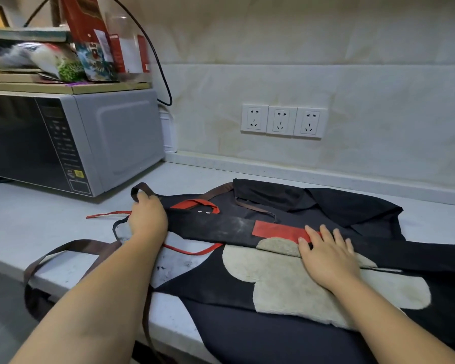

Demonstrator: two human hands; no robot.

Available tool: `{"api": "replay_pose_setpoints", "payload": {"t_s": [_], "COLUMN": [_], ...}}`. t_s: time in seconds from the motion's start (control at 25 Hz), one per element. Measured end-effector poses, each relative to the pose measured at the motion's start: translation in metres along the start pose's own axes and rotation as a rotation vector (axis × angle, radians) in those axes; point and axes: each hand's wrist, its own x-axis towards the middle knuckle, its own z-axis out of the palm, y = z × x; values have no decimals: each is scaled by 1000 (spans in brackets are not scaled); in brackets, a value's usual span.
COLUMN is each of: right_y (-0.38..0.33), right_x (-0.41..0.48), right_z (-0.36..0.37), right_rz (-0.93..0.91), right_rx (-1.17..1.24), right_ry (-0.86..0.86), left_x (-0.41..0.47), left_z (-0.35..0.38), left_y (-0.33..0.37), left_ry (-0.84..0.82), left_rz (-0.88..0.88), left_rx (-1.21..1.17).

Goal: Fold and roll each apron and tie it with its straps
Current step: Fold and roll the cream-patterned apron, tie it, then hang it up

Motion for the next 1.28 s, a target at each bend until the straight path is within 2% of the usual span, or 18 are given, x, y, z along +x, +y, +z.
{"api": "replay_pose_setpoints", "payload": {"t_s": [0.12, 0.24, 0.36, 0.44, 0.6, 0.68, 0.72, 0.76, 0.8, 0.84, 0.88, 0.92, 0.96, 1.04, 1.12, 1.2, 1.28], "right_y": [-1, 0, -1, -2, -2, -1, -1, -1, -2, -2, -3, -2, -2, -2, -6, -12, -23], "right_x": [0, 0, -2, -3, -2, -2, -2, -2, -3, -3, -2, -1, -1, -4, -10, -16, -24], "right_z": [2, 1, 0, 0, 0, 0, 0, 0, 0, 0, 0, 0, -2, -4, -4, -10, -24], "right_rz": [7, 9, 12, 13, 10, 10, 9, 6, 6, 7, 9, 8, 7, -16, -103, -263, -423], "right_rx": [-2, -3, -5, -1, 5, 4, 4, 2, -4, -9, -6, 1, 1, -4, -9, 103, 291], "right_ry": [5, -1, -7, -6, -2, -3, -5, -2, -2, -8, -14, -17, -15, 31, 163, 221, 25], "left_x": [10, 14, 18, 22, 31, 34, 32, 28, 22, 11, -3, -20, -40, -88, -133, -152, -145], "left_z": [-5, -9, -14, -26, -49, -50, -52, -52, -52, -52, -51, -48, -43, -30, -15, -2, 0], "left_y": [-9, -16, -22, -22, -34, -39, -37, -33, -27, -17, -3, 15, 34, 72, 97, 104, 100], "left_ry": [1, 18, -2, -32, -64, -46, -7, 62, 189, 310, 357, 298, 163, -164, -439, -542, -582], "left_rz": [-107, -79, -186, -312, -571, -631, -649, -672, -663, -525, -282, -11, 246, 609, 783, 824, 804], "left_rx": [-74, -90, -249, -486, -1407, -1570, -1481, -1277, -961, -678, -492, -393, -330, -201, -53, 51, 62]}}
